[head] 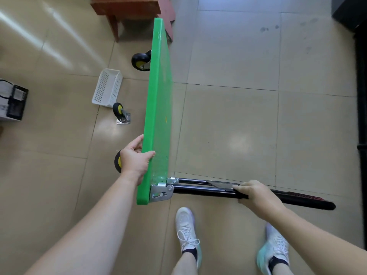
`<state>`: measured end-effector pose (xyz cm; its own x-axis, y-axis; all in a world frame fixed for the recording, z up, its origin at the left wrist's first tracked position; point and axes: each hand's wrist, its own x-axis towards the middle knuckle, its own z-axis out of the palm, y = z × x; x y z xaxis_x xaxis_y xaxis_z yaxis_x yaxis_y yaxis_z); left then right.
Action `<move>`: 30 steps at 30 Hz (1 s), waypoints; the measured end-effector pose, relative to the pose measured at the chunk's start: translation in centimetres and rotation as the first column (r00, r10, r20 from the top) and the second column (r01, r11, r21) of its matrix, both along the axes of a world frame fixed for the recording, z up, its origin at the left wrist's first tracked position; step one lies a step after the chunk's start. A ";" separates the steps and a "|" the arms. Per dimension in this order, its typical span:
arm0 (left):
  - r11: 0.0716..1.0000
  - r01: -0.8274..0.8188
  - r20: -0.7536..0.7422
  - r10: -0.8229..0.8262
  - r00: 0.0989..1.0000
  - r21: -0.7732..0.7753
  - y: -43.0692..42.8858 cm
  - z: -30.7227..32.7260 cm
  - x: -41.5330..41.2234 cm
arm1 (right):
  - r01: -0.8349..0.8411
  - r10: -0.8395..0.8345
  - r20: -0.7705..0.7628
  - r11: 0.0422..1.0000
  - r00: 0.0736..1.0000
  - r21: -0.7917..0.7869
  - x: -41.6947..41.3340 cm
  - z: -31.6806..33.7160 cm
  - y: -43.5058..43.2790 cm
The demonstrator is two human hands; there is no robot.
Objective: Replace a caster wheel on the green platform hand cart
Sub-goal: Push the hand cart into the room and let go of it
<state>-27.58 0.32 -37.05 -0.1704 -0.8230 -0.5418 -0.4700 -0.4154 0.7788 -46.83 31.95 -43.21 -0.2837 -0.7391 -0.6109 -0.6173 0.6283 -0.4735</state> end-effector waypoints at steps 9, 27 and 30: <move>1.000 -0.005 0.067 0.003 0.998 0.020 -6.2 -0.9 5.7 | -0.052 0.052 -0.022 0.998 0.998 -0.022 5.1 -0.5 -6.5; 0.973 0.224 0.348 -0.189 0.918 -0.063 -9.4 -2.9 11.7 | -0.126 0.123 0.035 0.989 0.992 0.077 10.9 -0.4 -10.3; 0.935 0.349 0.442 -0.289 0.849 -0.060 -8.8 -2.6 11.7 | -0.118 0.115 0.032 0.983 0.993 0.138 11.2 0.3 -10.6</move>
<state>-15.83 -8.49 -39.60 -0.2175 -0.8317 -0.5108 -0.8526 -0.0929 0.5143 -35.60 21.33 -42.88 -0.1849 -0.6737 -0.7155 -0.6799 0.6134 -0.4019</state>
